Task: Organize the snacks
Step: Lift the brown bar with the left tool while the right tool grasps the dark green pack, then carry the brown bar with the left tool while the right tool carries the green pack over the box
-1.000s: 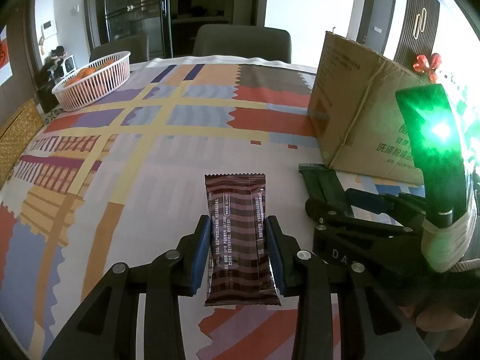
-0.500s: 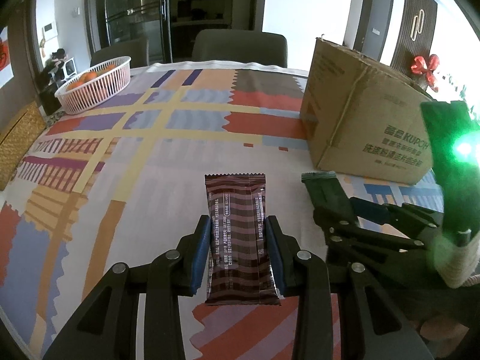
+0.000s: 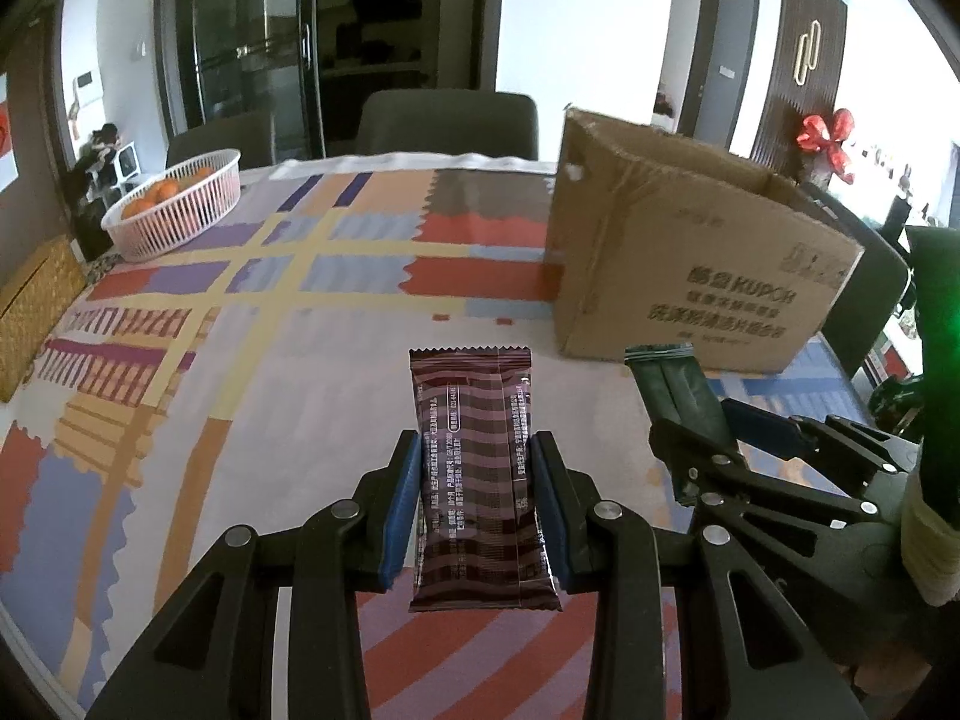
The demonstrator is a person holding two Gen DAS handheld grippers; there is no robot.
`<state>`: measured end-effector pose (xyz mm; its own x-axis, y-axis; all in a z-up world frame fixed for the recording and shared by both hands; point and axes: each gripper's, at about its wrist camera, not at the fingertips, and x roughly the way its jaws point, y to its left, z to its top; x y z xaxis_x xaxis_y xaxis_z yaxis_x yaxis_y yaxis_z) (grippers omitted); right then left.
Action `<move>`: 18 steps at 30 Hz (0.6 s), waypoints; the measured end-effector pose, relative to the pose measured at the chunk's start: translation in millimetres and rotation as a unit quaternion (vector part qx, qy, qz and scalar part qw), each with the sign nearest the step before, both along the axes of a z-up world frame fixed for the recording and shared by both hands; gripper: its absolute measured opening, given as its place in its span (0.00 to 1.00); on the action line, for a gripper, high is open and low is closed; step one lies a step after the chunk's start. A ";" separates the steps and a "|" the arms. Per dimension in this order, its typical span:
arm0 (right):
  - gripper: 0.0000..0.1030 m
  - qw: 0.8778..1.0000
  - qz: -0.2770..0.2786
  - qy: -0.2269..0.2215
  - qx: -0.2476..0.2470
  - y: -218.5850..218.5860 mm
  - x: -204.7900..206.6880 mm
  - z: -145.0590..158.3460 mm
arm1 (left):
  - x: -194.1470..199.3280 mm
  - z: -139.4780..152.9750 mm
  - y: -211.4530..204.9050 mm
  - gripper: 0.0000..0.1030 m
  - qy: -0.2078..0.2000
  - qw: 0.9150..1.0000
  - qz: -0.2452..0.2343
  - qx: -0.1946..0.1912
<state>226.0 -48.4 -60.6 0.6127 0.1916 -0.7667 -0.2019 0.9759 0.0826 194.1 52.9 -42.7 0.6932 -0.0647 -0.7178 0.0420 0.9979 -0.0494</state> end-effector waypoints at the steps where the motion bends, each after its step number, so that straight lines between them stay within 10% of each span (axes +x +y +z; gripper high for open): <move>1: 0.44 1.000 -0.002 -0.005 0.000 -2.9 -2.8 3.3 | -1.3 3.0 -2.2 0.35 -0.003 1.000 -0.002 0.000; 18: 0.44 0.997 -0.040 -0.060 0.021 -53.4 -41.7 52.4 | -23.6 58.1 -40.8 0.35 -0.064 0.997 -0.037 -0.008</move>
